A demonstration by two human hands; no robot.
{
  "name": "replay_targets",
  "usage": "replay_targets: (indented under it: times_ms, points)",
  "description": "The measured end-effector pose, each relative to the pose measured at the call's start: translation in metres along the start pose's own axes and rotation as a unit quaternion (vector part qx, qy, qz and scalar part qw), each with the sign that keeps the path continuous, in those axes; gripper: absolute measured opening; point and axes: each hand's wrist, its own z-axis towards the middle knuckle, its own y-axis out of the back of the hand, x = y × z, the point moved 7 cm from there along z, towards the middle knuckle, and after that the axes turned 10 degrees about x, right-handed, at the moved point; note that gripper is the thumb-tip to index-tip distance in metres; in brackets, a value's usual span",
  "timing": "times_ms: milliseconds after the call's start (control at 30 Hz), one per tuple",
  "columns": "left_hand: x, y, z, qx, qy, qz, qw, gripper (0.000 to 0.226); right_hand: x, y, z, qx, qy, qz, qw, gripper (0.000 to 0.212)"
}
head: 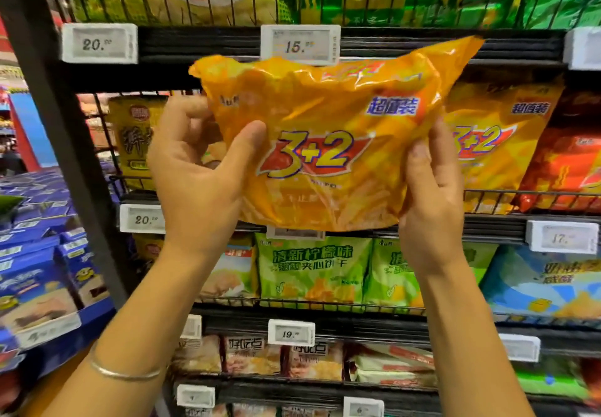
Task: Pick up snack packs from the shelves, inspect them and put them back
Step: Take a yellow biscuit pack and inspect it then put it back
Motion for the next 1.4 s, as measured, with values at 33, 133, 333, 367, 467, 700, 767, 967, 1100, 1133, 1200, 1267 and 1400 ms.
replay_targets:
  times_ms: [33,133,333,367,467,700,767,967,1100,1133,1200,1267,1400]
  points:
    - [0.005,0.006,-0.004,0.001,0.012,-0.002,1.0,0.022,-0.002,-0.005,-0.005,0.011,-0.005,-0.003,1.0,0.043]
    - [0.025,0.023,-0.026,0.005,0.069,-0.04,0.997,0.02,-0.009,-0.027,-0.022,0.078,-0.027,-0.039,0.996,0.048]
    - [0.073,0.05,-0.089,0.018,0.263,-0.125,0.957,0.04,-0.047,-0.052,-0.059,0.021,-0.139,0.004,0.99,0.041]
    - [0.083,0.052,-0.103,0.027,0.315,-0.165,0.934,0.053,-0.054,-0.058,-0.068,0.016,-0.168,0.008,0.986,0.038]
    - [0.103,0.06,-0.147,0.05,0.457,-0.258,0.849,0.094,-0.071,-0.072,-0.096,0.025,-0.238,0.026,0.971,0.035]
    - [0.127,0.09,-0.232,0.06,0.603,-0.292,0.74,0.082,-0.102,-0.109,-0.167,0.062,-0.392,0.056,0.916,0.062]
    - [0.132,0.096,-0.254,0.056,0.625,-0.282,0.726,0.069,-0.109,-0.11,-0.192,0.046,-0.424,0.049,0.903,0.037]
    - [0.12,0.1,-0.298,0.047,0.693,-0.235,0.679,0.072,-0.107,-0.1,-0.243,0.021,-0.491,0.049,0.87,0.024]
    - [0.095,0.092,-0.302,0.054,0.7,-0.268,0.66,0.061,-0.102,-0.082,-0.26,-0.028,-0.506,0.068,0.859,0.034]
    - [0.086,0.088,-0.299,0.047,0.685,-0.308,0.658,0.06,-0.1,-0.075,-0.265,-0.053,-0.508,0.08,0.856,0.042]
    - [0.068,0.08,-0.289,0.035,0.639,-0.383,0.666,0.06,-0.095,-0.059,-0.276,-0.113,-0.511,0.117,0.844,0.054]
    - [0.05,0.067,-0.286,0.038,0.615,-0.422,0.665,0.062,-0.092,-0.047,-0.289,-0.152,-0.527,0.173,0.818,0.055]
    - [0.013,0.021,-0.304,0.064,0.636,-0.456,0.619,0.07,-0.082,-0.026,-0.319,-0.177,-0.561,0.244,0.771,0.057]
